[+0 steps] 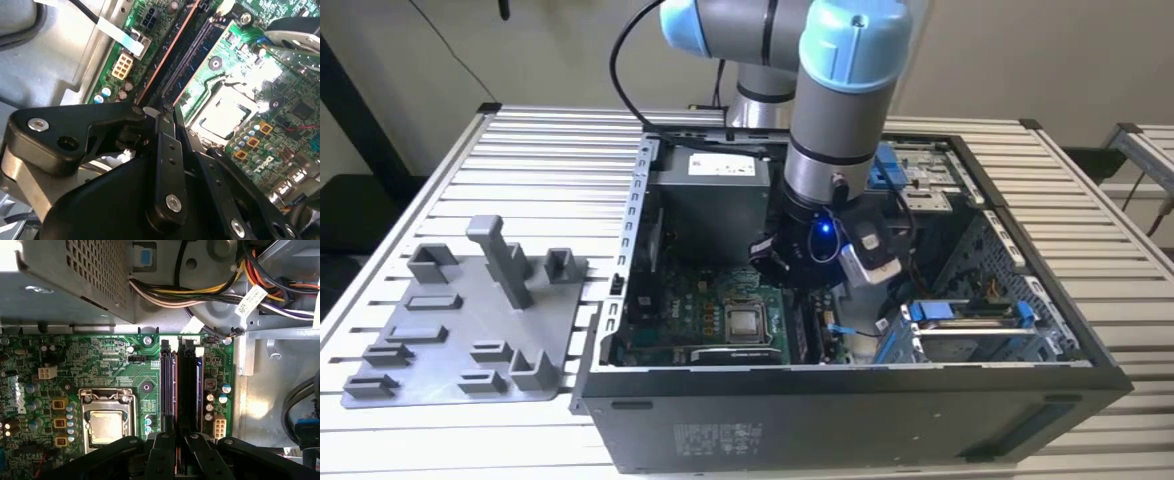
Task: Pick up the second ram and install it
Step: 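Insert the second ram into the second slot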
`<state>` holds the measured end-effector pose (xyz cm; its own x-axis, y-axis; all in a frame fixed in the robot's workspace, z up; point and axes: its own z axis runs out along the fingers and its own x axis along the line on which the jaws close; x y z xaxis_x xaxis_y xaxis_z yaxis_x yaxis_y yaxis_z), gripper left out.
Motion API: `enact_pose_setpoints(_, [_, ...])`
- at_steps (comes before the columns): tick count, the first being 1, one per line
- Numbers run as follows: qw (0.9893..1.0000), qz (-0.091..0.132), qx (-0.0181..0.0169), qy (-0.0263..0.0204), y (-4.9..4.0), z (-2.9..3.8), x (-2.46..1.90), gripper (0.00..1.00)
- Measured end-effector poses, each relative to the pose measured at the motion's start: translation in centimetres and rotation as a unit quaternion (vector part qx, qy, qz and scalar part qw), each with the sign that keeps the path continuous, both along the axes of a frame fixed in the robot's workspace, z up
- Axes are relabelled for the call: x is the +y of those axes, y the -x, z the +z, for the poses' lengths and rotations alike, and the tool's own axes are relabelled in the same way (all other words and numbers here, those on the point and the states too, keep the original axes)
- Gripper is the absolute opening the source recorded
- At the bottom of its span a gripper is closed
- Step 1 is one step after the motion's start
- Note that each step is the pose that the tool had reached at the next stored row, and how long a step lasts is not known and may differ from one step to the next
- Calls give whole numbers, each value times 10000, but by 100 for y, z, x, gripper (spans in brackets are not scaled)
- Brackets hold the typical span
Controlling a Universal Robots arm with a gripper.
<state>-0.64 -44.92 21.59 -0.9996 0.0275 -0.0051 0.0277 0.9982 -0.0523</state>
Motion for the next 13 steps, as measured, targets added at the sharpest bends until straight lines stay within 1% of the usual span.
enact_pose_setpoints(2, [10000, 0, 0, -1, 0, -9, -1, 14])
enact_pose_setpoints(5, [10000, 0, 4, -5, -1, -39, -3, 14])
enact_pose_setpoints(12, [10000, 0, 4, -3, -1, -40, -2, 14])
enact_pose_setpoints(13, [10000, 0, 4, -3, -1, -40, -2, 16])
